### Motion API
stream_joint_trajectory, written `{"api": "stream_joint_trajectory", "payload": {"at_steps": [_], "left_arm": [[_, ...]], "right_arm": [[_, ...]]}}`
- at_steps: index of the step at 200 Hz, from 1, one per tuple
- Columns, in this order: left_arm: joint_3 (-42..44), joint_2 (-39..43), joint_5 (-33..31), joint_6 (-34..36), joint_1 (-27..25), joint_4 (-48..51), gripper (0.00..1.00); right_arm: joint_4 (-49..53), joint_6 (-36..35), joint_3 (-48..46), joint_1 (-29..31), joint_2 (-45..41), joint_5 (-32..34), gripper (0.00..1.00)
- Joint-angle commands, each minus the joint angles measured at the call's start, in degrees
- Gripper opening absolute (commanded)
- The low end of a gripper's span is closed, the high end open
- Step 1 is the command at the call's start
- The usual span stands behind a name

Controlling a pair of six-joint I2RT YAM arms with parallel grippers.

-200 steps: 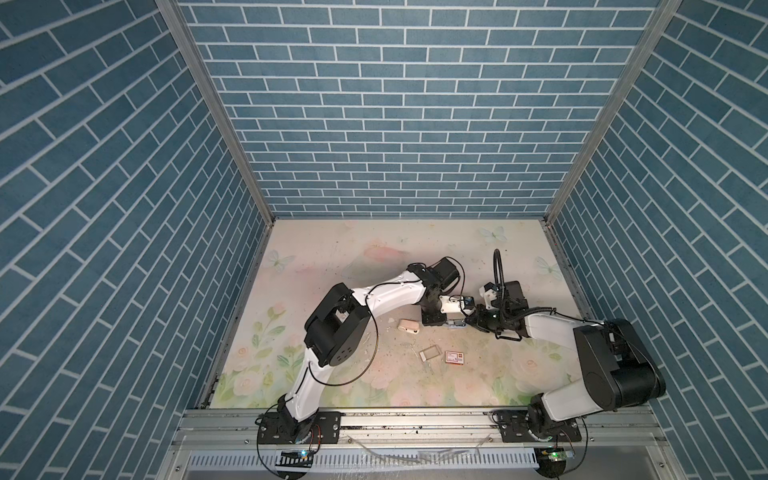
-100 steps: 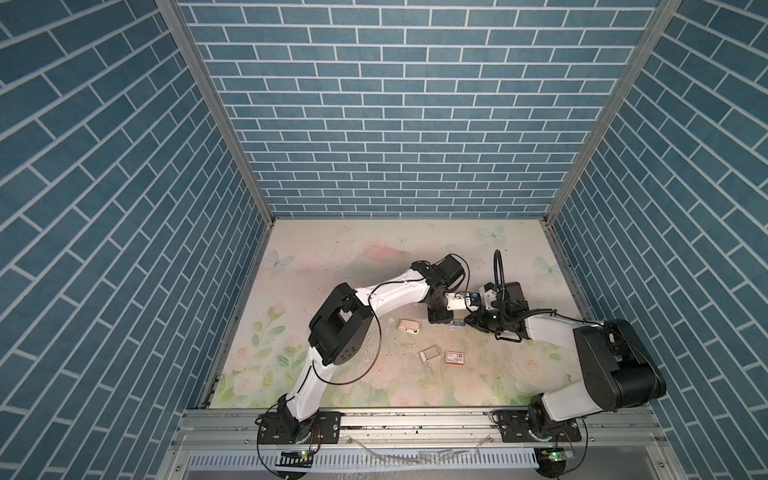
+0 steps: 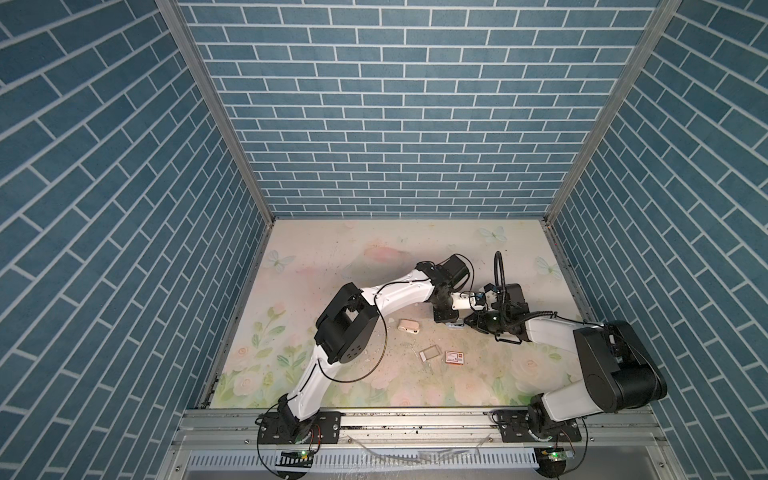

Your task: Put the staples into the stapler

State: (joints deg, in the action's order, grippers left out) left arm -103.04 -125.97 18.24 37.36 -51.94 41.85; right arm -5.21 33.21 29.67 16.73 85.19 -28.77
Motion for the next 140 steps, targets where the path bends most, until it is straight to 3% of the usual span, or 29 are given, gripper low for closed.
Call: {"api": "stream_joint_trajectory", "payload": {"at_steps": [1,140], "left_arm": [[-1.3,-2.4,-0.4,0.9,-0.4,1.6,0.19],[-4.0,-4.1,-1.1,1.1,-0.9,3.3,0.18]], "right_arm": [[3.7,0.5,-2.0,0.4,-0.4,0.6,0.0],[3.8,2.8,-3.9,0.3,-6.9,7.0,0.0]]}}
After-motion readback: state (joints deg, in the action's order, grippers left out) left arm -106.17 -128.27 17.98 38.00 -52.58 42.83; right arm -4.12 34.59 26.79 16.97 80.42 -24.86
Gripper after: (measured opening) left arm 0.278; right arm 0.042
